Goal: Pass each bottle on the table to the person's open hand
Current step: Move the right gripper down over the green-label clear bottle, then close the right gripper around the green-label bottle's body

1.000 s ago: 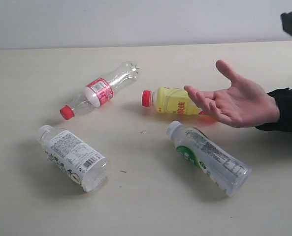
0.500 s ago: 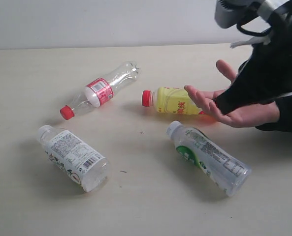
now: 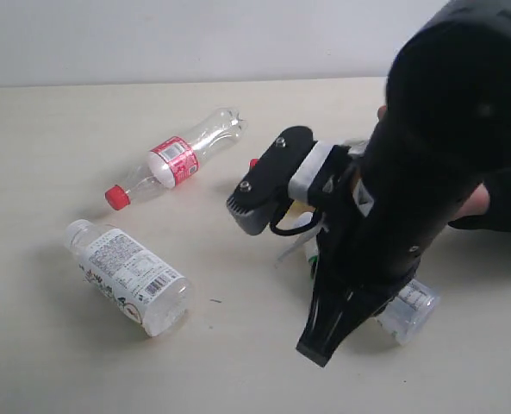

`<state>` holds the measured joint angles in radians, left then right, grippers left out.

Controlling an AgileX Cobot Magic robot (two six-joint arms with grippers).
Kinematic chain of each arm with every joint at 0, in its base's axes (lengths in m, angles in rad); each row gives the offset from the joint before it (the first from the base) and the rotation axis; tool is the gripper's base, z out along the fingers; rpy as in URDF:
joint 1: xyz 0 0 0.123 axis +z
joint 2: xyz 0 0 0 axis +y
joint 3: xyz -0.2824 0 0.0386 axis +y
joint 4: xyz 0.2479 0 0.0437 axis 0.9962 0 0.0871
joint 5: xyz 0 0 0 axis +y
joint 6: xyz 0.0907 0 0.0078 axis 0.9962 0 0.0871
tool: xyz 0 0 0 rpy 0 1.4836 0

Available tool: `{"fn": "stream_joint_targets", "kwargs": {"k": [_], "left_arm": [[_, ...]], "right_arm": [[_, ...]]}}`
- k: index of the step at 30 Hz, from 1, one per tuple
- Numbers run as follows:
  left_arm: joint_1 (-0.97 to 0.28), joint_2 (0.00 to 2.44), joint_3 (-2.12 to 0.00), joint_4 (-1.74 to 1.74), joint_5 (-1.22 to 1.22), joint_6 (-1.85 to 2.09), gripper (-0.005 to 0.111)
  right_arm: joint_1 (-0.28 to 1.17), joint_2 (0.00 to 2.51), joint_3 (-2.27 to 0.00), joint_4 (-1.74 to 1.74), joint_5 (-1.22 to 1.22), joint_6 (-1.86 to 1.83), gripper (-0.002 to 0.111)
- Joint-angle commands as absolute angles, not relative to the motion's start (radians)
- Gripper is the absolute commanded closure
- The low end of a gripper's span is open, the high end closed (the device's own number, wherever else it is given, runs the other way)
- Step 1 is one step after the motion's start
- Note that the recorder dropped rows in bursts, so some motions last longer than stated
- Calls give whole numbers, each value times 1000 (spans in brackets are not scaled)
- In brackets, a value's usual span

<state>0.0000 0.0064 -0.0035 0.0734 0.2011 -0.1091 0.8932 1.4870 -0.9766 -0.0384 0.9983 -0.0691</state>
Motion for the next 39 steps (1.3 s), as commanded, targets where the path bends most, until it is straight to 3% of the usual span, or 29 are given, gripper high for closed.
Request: {"fn": "stream_joint_targets", "kwargs": {"k": [1, 7, 12, 39], "left_arm": [[0, 0, 0, 76, 199, -110, 107], [0, 0, 0, 76, 199, -110, 107], [0, 0, 0, 76, 199, -110, 107], [0, 0, 0, 76, 199, -110, 107]], "right_arm": [[905, 1578, -981, -169, 977, 87, 75], [905, 1655, -981, -255, 970, 226, 70], [905, 1710, -981, -320, 972, 265, 38], [905, 1873, -981, -556, 872, 501, 37]]}}
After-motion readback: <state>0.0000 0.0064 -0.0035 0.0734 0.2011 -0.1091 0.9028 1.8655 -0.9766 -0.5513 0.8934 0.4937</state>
